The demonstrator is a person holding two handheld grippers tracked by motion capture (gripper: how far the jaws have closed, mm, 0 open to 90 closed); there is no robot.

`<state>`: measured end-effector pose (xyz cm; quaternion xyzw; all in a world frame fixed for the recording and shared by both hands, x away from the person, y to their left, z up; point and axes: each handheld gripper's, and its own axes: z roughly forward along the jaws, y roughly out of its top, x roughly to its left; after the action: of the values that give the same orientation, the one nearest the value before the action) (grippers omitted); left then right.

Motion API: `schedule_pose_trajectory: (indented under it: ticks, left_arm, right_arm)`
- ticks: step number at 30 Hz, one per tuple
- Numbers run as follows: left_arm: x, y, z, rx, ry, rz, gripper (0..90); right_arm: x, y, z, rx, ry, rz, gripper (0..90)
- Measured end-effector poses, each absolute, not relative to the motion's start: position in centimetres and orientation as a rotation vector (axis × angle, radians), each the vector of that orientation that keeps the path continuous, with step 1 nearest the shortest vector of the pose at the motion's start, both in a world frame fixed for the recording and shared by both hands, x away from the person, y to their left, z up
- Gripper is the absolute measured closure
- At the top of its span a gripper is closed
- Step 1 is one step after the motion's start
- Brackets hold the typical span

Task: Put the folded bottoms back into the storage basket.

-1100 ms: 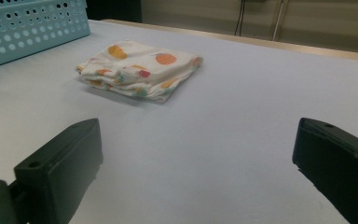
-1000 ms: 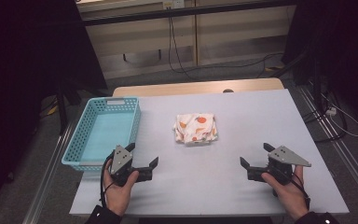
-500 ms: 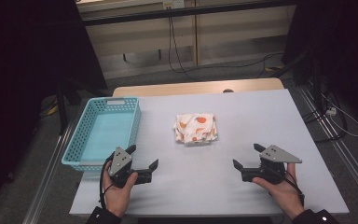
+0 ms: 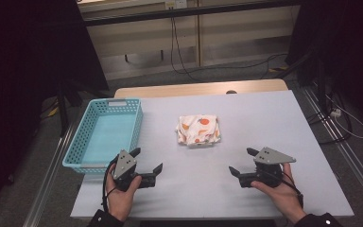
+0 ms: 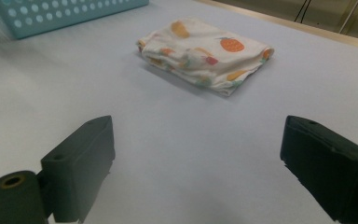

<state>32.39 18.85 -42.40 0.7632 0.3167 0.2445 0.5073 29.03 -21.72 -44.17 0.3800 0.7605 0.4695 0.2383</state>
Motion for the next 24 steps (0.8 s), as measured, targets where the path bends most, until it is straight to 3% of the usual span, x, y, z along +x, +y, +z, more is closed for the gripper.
schedule_pose_trajectory:
  ticks: [10,21,24]
  left_arm:
    - [32.4,18.3,-42.6,1.871,0.739,0.579,4.6]
    - [32.6,18.3,-42.8,1.886,0.744,0.571,4.5]
    - [32.6,18.2,-42.8,1.887,0.748,0.569,4.5]
  right_arm:
    - [31.2,-19.8,-43.6,0.972,2.256,1.231,16.6]
    - [33.4,-17.7,-43.7,0.964,2.331,1.187,16.8]
    - [34.2,-16.8,-43.3,0.946,2.342,1.205,22.4]
